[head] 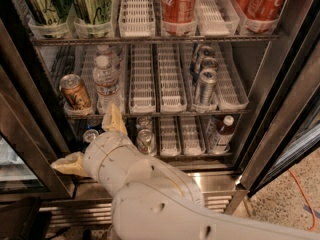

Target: Pick orange can from middle shelf of fridge

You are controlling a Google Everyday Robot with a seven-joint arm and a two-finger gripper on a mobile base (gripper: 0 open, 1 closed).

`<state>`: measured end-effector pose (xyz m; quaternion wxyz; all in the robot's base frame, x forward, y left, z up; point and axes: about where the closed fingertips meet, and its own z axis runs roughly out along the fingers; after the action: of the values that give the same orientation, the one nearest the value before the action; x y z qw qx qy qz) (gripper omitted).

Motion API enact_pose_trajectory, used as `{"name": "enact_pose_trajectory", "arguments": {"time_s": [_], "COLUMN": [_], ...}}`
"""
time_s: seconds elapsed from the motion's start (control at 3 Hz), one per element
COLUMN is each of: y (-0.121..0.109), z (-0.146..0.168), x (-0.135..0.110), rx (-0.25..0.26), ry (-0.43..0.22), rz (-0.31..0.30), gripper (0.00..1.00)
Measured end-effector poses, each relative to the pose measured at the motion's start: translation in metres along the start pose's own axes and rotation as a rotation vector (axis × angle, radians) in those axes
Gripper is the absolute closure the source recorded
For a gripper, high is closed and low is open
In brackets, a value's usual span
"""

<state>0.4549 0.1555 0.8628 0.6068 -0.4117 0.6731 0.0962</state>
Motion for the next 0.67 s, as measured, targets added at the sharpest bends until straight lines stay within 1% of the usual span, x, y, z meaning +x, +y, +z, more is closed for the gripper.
{"name": "enact_pose_trajectory", "arguments": {"time_s": [0.33, 0.67], "y": [0.004, 0.008], "z": [0.020, 0.045], "x": [-0.009, -0.020], "rx": [0.058, 0.087], "ry": [-0.059, -0.107], "rz": [0.050, 0.120], "gripper": [0.00, 0.00]}}
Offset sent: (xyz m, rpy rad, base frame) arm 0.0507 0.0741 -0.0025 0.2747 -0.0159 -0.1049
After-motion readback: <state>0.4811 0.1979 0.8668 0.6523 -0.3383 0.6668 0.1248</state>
